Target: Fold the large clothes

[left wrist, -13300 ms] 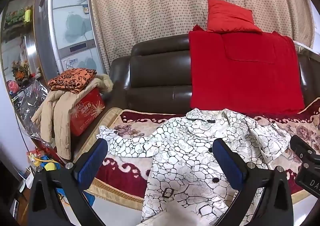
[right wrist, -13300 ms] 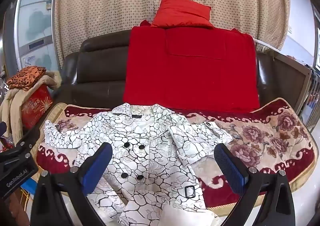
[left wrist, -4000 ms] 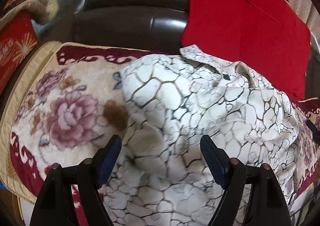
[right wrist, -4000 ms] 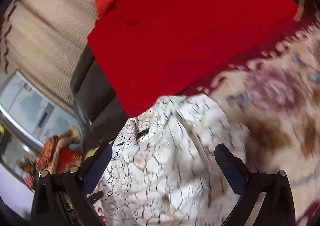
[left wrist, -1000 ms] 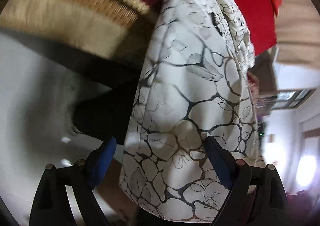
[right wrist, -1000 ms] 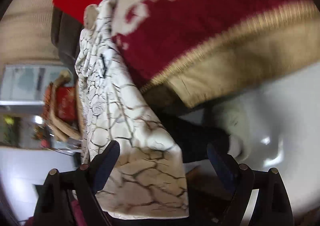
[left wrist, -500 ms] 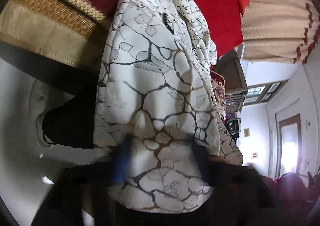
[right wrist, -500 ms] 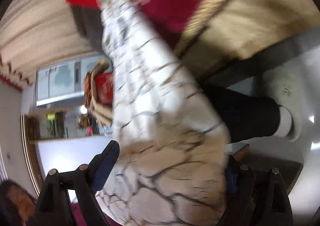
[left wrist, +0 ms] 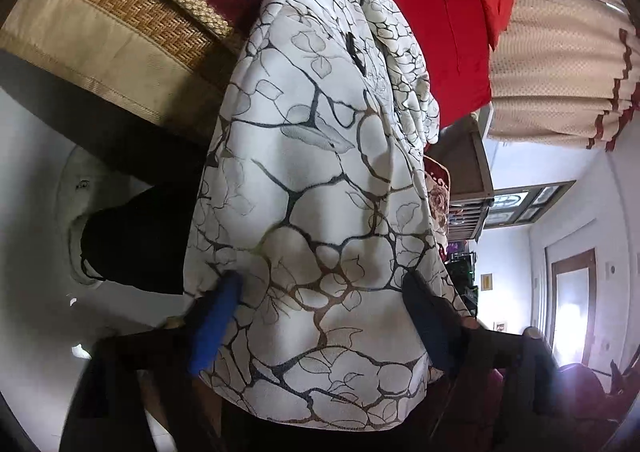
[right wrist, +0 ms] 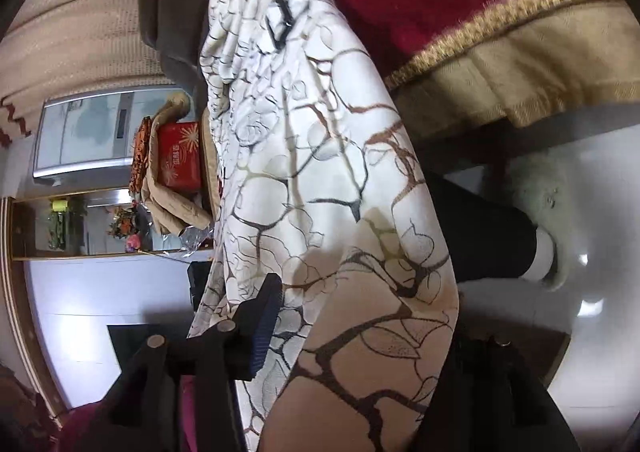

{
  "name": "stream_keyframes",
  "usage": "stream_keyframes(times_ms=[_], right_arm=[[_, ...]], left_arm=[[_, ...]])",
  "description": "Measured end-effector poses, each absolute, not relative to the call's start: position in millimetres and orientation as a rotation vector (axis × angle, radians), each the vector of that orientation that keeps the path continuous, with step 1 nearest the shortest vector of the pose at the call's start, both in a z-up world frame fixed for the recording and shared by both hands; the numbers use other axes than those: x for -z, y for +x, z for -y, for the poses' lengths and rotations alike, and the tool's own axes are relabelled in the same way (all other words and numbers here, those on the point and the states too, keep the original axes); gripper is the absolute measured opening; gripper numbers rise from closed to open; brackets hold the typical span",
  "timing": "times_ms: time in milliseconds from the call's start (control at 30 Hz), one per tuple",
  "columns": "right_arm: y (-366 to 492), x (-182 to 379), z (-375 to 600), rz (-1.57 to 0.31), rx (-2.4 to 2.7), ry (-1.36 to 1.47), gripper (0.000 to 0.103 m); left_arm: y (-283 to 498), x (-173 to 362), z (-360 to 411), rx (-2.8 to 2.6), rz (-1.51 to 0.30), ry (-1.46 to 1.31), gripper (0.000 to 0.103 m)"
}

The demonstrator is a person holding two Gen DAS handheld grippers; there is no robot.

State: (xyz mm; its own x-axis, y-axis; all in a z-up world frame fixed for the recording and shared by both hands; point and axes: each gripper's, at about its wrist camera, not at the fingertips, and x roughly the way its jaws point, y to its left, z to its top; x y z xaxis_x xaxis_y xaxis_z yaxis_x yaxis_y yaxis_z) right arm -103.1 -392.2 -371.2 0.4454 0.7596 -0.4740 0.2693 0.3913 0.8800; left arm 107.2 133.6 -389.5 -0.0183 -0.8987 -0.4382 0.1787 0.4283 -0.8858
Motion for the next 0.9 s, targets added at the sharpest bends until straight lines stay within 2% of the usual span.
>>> stream_keyframes(times_ms=[67,133,167,200,233,467,567,633,667,733,767,800,900], right_arm=[[-100,356,385,-1.100,-0.416,1.093,0.041],[-99,337,376,-1.095,-0.414,1.008,0.023],[-99,327,375,-1.078,-0.418,0.973,0.020],[-97,316,375,-1.050,-0.419,0.953,0.013],[-94,309,376,-1.031,-0.419,0.951,0.012],[-59,241,384,-0.873,-0.458,0.893,0.011],[-34,219,382,-0.834,-0.474,0.874,0.011],[-25,212,380,-0.834,-0.465,0.850,0.011],[-22,212,379,-0.839,-0.467,0.848,0.011],[-23,217,381,-0.857,-0.462,0.852,0.011],[-25,223,382,-0.868,-0.459,0.868,0.011],[-28,229,383,-0.878,-0.454,0.886,0.011],[-39,248,391,-0.908,-0.438,0.948,0.011]], left_arm=[[105,383,-129,1.000,-1.297,-0.704,0.022],[106,370,-127,0.998,-1.252,-0.678,0.010],[106,362,-127,0.999,-1.221,-0.671,0.005],[108,349,-128,0.998,-1.176,-0.671,0.005],[110,335,-129,1.005,-1.131,-0.677,0.005],[147,240,-131,0.998,-0.860,-0.685,0.003],[167,218,-129,0.984,-0.858,-0.608,0.004],[169,225,-136,0.937,-0.914,-0.541,0.004],[168,233,-140,0.922,-0.949,-0.511,0.007],[163,264,-151,0.899,-1.065,-0.478,0.049],[161,283,-157,0.872,-1.128,-0.483,0.094],[156,306,-164,0.839,-1.182,-0.511,0.102],[143,365,-181,0.798,-1.279,-0.620,0.102]])
